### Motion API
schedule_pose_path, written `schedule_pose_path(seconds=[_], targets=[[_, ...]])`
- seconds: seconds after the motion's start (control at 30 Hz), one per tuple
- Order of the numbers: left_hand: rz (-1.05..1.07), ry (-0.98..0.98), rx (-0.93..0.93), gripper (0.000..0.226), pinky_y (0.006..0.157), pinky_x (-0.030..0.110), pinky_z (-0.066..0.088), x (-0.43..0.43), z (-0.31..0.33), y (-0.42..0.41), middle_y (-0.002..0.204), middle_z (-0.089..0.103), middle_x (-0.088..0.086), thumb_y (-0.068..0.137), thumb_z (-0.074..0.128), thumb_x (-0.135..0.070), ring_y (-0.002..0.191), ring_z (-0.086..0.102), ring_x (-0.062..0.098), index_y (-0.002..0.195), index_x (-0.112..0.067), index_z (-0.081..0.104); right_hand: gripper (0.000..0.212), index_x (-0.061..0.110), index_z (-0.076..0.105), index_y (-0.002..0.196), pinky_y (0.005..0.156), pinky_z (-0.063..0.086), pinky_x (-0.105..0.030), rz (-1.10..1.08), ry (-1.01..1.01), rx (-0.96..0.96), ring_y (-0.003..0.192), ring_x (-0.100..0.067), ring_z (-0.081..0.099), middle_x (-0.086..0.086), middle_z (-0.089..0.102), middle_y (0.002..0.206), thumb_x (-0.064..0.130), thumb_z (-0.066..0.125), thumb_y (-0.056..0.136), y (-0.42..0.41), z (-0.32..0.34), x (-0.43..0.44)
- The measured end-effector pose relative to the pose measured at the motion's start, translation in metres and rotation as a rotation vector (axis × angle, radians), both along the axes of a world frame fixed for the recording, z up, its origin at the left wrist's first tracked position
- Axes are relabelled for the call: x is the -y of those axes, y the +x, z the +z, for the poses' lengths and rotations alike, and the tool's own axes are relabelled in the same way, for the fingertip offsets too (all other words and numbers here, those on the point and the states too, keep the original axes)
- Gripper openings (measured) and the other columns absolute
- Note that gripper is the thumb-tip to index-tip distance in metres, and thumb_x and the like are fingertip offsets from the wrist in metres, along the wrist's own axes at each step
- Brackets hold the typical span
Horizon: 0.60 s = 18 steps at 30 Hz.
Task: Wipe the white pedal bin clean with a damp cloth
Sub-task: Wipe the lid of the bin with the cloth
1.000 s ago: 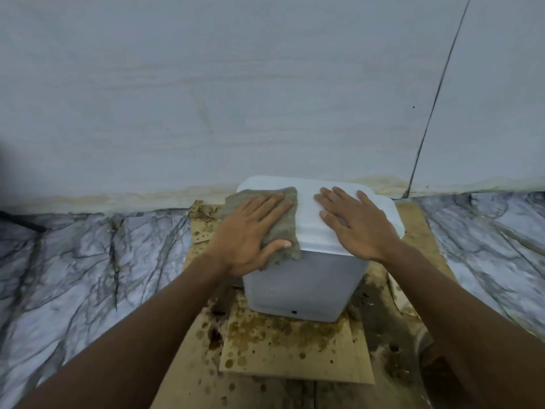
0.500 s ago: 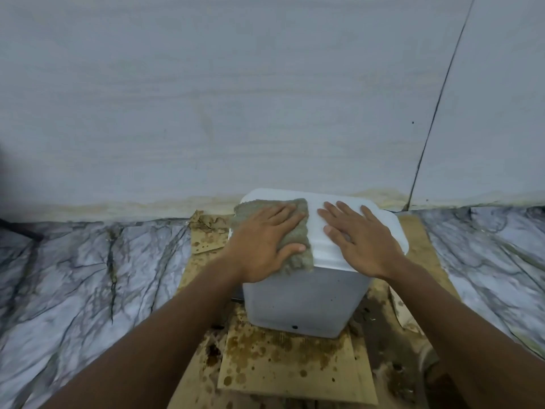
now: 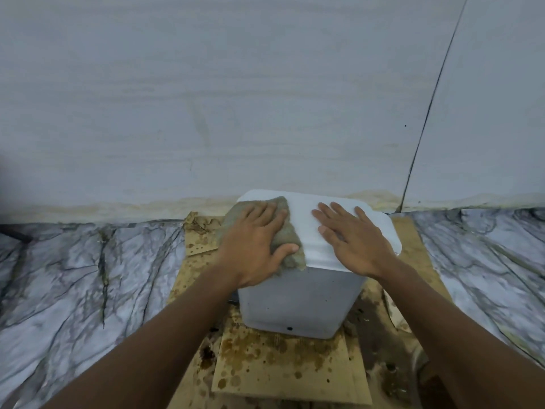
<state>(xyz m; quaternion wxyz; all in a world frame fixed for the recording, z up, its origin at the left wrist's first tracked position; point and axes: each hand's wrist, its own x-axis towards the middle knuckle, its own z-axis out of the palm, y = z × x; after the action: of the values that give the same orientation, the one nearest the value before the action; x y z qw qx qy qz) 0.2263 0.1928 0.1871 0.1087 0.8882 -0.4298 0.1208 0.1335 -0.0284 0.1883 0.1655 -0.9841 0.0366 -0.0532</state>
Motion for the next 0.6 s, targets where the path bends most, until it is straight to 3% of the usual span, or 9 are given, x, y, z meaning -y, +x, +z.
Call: schedule_pose_path(seconds=[0.33,0.6], targets=[[-0.031,0.056,-0.006,0.08,0.126,0.041,0.005,0.037,-0.003,-0.02,0.166,0.022,0.005,0.094,0.028,-0.068,0.154,0.012,0.02,0.159,-0.021,0.024,0.05,0.031,0.023,0.157,0.125,-0.003,-0.04,0.016,0.036,-0.003,0.152,-0.003,0.002,0.016,0.013,0.164,0.039,0.024,0.108,0.0,0.0,0.002],[0.046,0.051,0.014,0.079,0.124,0.049,0.011,0.067,0.001,-0.047,0.161,0.031,0.015,0.093,0.036,-0.058,0.151,0.022,0.03,0.155,-0.009,0.031,0.05,0.026,0.019,0.158,0.125,-0.004,-0.039,-0.002,0.072,-0.004,0.152,-0.002,0.002,0.014,0.013,0.165,0.026,0.024,0.108,-0.001,-0.002,0.009]])
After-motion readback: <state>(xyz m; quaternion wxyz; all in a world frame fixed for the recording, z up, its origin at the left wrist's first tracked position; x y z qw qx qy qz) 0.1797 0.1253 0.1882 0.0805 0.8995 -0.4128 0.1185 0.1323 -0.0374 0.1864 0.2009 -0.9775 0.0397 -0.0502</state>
